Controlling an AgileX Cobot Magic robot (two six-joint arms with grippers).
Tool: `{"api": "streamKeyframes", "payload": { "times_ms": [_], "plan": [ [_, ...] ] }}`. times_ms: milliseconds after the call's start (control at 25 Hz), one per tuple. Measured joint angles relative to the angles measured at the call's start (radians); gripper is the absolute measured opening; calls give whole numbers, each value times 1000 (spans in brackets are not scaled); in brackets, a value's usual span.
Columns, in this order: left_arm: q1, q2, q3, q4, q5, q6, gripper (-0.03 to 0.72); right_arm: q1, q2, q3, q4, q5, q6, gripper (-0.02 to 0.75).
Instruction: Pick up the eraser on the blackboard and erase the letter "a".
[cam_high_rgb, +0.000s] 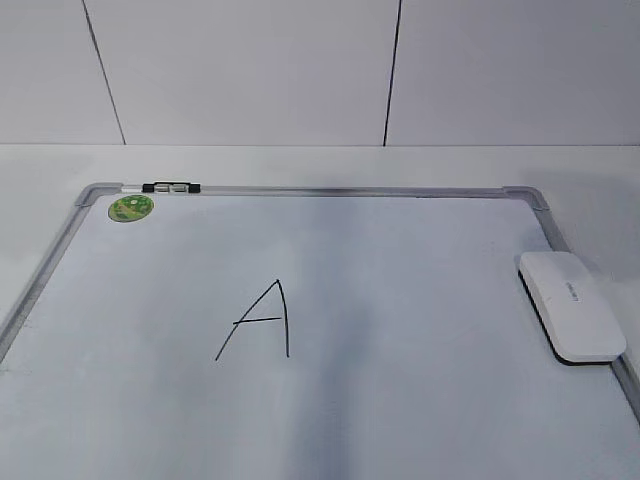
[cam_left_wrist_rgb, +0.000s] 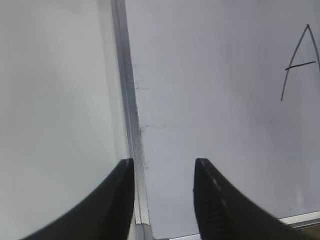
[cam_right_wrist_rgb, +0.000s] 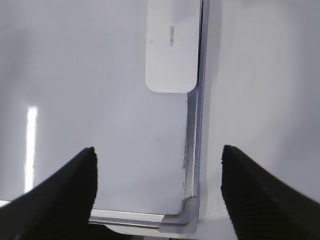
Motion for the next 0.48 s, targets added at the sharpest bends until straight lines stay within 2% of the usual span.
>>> {"api": "streamKeyframes", "payload": {
  "times_ms": [480],
  "plan": [
    [-17, -435, 37, -16, 58, -74, 299, 0, -433, 236, 13, 10, 0, 583]
  ]
}}
